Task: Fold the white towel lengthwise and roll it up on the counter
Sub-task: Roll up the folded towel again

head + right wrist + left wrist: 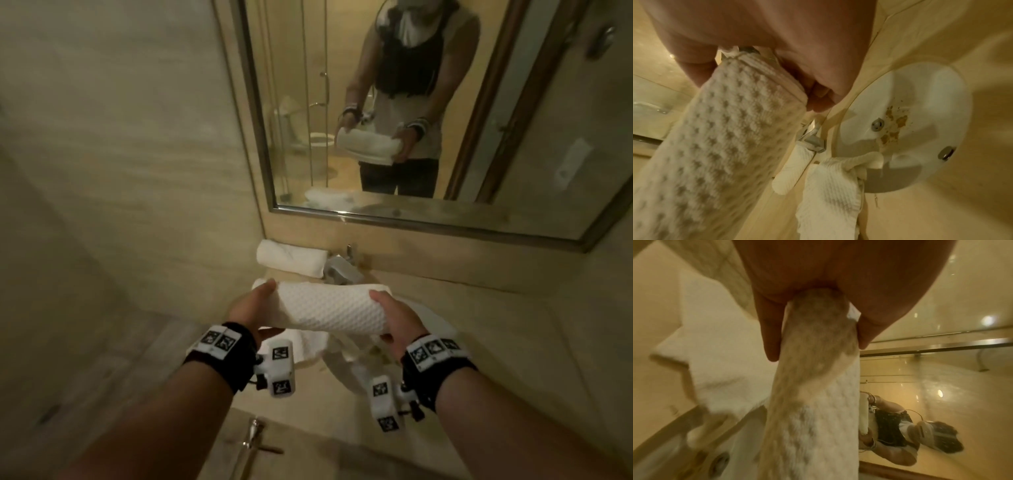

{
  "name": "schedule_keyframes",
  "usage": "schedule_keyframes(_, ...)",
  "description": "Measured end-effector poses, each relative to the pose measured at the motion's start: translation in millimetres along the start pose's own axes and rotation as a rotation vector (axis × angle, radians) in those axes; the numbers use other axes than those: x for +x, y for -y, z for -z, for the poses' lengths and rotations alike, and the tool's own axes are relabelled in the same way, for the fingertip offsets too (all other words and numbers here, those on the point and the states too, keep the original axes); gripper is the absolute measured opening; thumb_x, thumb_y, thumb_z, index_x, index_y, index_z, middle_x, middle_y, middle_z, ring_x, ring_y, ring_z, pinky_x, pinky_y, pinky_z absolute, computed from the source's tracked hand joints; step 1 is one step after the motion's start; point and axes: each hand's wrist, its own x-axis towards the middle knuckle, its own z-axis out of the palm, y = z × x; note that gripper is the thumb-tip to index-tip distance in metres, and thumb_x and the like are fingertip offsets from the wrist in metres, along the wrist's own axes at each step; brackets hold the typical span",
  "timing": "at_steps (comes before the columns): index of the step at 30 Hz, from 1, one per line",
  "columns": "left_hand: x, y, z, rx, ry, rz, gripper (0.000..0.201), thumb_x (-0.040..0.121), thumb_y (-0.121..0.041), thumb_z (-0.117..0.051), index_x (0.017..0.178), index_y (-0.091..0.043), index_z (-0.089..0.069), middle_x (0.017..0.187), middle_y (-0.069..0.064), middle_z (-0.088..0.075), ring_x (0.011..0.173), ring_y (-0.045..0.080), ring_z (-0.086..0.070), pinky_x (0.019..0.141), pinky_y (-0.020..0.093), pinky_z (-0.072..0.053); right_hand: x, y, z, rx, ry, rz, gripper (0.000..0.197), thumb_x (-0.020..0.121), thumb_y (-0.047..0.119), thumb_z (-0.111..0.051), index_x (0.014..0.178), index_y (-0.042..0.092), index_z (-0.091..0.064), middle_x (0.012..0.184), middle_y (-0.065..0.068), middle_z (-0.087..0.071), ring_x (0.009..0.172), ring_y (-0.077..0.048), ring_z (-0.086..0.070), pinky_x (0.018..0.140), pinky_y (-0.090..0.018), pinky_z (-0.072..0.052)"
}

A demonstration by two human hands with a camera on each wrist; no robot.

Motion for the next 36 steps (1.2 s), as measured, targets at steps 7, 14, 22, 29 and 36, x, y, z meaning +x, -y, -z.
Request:
schedule_keyframes(7,36.3,-42.6,25.4,0.247,-0.096,-0.132,0.053,0.085,-0.056,-0.069,0.115,-0.012,-0.062,0.12,0.014,-0.065,0.108,0.034,-0.062,0.097,0.049,-0.055,0.0,7.0,-36.7,0.05,0.006,0.028,0.059,0.072,0.042,-0.085,0.116,0.018,-0.054,0.115,-0.007,-0.064,0.101,-0.03,-0.066,0.092,-0.05,-0.056)
schedule_keyframes(14,77.5,-47.7,22.9,0.517,-0.095,-0.112,0.05,0.1,-0.042,-0.057,0.129,-0.002,-0.062,0.131,0.022,-0.062,0.12,0.041,-0.06,0.1,0.043,-0.052,46.3,14.4,-46.4,-0.115,0.033,-0.049,0.046,0.082,0.032,-0.079,0.114,0.001,-0.065,0.109,-0.016,-0.071,0.098,-0.035,-0.069,0.093,-0.056,-0.054)
schedule_keyframes(22,133.8,-39.8,29.4,0.628,-0.21,-0.053,0.042,0.098,-0.031,-0.053,0.125,-0.001,-0.063,0.133,0.023,-0.06,0.119,0.039,-0.058,0.106,0.049,-0.047,116.3,-12.6,-95.2,-0.225,0.093,-0.171,0.032,0.064,0.04,-0.069,0.081,0.012,-0.068,0.098,-0.012,-0.07,0.098,-0.03,-0.065,0.094,-0.045,-0.051)
schedule_keyframes(29,204.5,-80.8,18.5,0.62,-0.283,-0.122,0.054,0.078,-0.04,-0.055,0.115,-0.004,-0.068,0.113,0.019,-0.067,0.091,0.034,-0.058,0.08,0.037,-0.044,154.9,-3.1,-146.0,-0.151,-0.019,-0.112,0.051,0.058,0.027,-0.053,0.107,0.01,-0.053,0.099,-0.006,-0.054,0.075,-0.026,-0.052,0.064,-0.03,-0.037)
schedule_keyframes(36,291.4,-87.1,2.1,0.584,-0.279,-0.246,0.041,0.094,-0.015,-0.05,0.133,-0.014,-0.059,0.115,0.006,-0.06,0.102,0.026,-0.055,0.085,0.033,-0.041,242.2,-3.0,-186.0,0.007,-0.166,-0.087,0.044,0.084,-0.004,-0.048,0.123,0.017,-0.05,0.096,-0.001,-0.057,0.078,-0.016,-0.053,0.071,-0.027,-0.041)
